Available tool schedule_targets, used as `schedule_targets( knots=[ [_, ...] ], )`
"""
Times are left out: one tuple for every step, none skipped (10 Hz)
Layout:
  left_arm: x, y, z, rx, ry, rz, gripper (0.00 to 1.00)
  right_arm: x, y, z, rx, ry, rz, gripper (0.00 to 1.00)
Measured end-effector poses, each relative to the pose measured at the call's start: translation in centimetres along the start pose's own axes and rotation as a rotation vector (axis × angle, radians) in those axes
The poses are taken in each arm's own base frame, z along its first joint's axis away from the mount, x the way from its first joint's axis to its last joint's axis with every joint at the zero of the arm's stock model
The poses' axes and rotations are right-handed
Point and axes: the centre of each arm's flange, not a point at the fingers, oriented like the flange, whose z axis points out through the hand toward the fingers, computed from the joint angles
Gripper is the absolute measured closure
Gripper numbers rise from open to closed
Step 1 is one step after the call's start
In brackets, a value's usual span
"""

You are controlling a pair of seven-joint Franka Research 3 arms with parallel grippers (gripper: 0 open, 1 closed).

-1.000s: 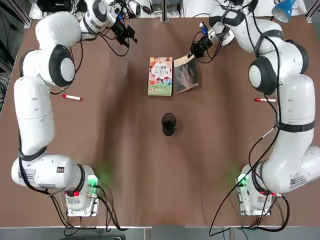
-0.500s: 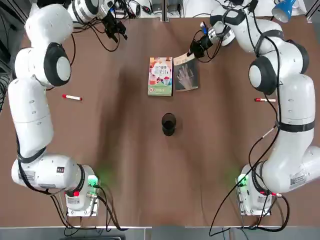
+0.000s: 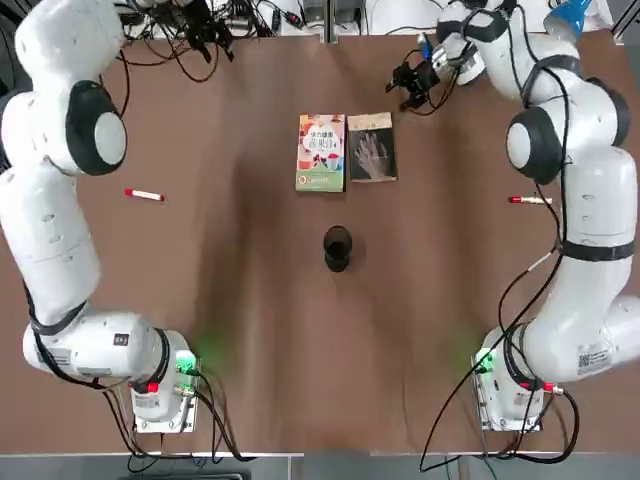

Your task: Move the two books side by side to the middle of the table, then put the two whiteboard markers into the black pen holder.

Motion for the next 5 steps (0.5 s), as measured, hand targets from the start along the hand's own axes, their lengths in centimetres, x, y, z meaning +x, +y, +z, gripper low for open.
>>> schedule_targets(
  knots=[
    [-0.7,-0.8,-1.9,0.02,-0.004,-0.009,0.0,0.9,2.0,-2.7,-0.041,0.017,-0.028,0.01],
    [-1.6,-1.4,-3.9,0.053,-0.017,-0.012,0.0,1.4,3.9,-5.3,-0.091,0.015,-0.059,0.01],
    [-2.4,-1.3,-6.1,0.082,-0.015,-0.017,0.0,1.6,5.0,-7.8,-0.132,-0.008,-0.091,0.01],
    [-2.9,-0.8,-7.8,0.113,-0.002,-0.035,0.0,1.5,5.1,-10.4,-0.164,-0.047,-0.122,0.01],
    [-3.3,-0.6,-9.0,0.14,0.011,-0.067,0.0,1.2,4.6,-13.0,-0.206,-0.081,-0.158,0.01]
  ],
)
